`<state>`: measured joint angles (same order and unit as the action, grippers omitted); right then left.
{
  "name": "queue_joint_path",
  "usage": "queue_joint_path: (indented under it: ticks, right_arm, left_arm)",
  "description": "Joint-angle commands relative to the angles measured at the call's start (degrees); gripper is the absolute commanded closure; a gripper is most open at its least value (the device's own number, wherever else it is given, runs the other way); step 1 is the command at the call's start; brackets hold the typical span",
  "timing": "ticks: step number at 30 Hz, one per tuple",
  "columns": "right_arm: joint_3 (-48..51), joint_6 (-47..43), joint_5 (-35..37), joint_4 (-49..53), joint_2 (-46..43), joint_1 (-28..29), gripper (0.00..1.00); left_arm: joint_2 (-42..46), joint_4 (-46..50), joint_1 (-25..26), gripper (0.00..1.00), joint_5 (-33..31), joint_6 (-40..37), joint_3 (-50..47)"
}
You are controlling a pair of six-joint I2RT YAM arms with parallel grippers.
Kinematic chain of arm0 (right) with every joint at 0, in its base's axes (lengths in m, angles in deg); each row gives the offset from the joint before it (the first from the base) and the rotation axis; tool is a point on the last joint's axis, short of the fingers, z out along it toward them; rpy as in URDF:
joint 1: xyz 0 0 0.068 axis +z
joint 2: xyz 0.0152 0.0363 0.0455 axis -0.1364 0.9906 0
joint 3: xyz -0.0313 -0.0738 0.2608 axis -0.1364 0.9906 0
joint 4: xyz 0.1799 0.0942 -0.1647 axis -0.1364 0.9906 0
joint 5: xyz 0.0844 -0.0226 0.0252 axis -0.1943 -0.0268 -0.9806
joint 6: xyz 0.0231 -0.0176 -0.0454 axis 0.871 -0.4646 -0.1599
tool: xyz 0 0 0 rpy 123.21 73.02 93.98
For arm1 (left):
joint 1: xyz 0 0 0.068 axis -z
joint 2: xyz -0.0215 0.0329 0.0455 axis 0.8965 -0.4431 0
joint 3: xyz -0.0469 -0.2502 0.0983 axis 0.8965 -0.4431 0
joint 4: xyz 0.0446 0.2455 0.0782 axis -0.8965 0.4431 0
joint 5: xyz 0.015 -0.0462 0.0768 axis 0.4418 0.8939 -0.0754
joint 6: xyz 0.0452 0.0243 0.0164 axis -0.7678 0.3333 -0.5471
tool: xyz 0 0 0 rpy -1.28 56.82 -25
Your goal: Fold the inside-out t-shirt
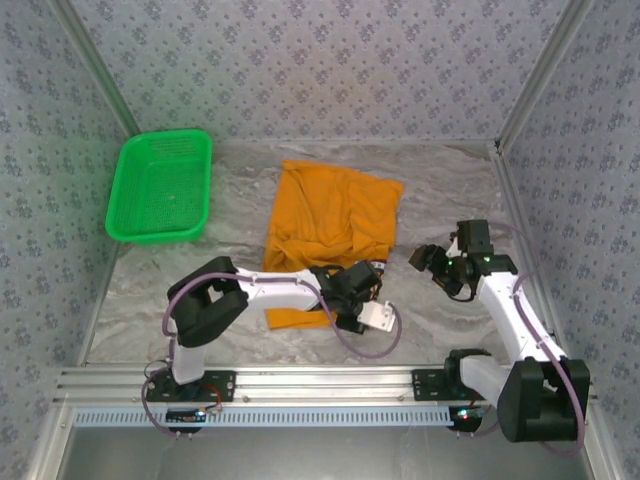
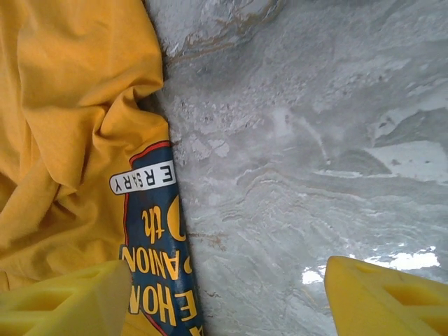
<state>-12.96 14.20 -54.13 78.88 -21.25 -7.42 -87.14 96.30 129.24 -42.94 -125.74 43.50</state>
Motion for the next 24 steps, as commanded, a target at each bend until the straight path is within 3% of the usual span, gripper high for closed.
queue_joint_path:
  ticks: [1,4,7,11,15,18,21,24]
  right_arm:
    - [0.41,-2.96,-3.12,0.05,-2.31,-0.44,0.26]
    - [1.44,-4.36,-8.40,-3.07,-2.92,0.66,0.25]
    - [3.32,-4.83,-11.00,-4.82,-2.97,3.52,0.21]
    - [6.97,-4.79,-14.47,-9.89,-4.80,10.33,0.16]
    - [9.86,-0.25,-11.25,-18.91,-4.23,25.36,0.14]
    - [9.00,0.37,-1.09,-21.42,-0.63,35.16,0.14]
    - [10.68,0.06,3.77,-28.99,2.81,40.11,0.15]
    - [10.80,-0.47,-0.24,-37.41,8.90,41.27,0.13]
  left_arm:
    - [2.06,-6.37,-5.15,1.00,3.18,13.26,4.03]
    - [3.78,-16.48,-9.85,1.00,5.17,27.34,2.92]
    - [3.08,-22.58,-14.00,1.00,1.18,44.64,3.61]
    - [0.39,-29.50,-17.44,1.00,0.44,58.34,3.49]
    - [-1.69,-33.15,-18.02,1.00,-0.95,65.02,4.48]
    - [-2.37,-34.48,-18.19,1.00,-0.81,66.71,4.80]
    - [-2.17,-36.21,-18.57,1.00,-0.91,67.77,4.30]
    - [-1.47,-38.08,-19.13,1.00,-1.04,68.85,3.46]
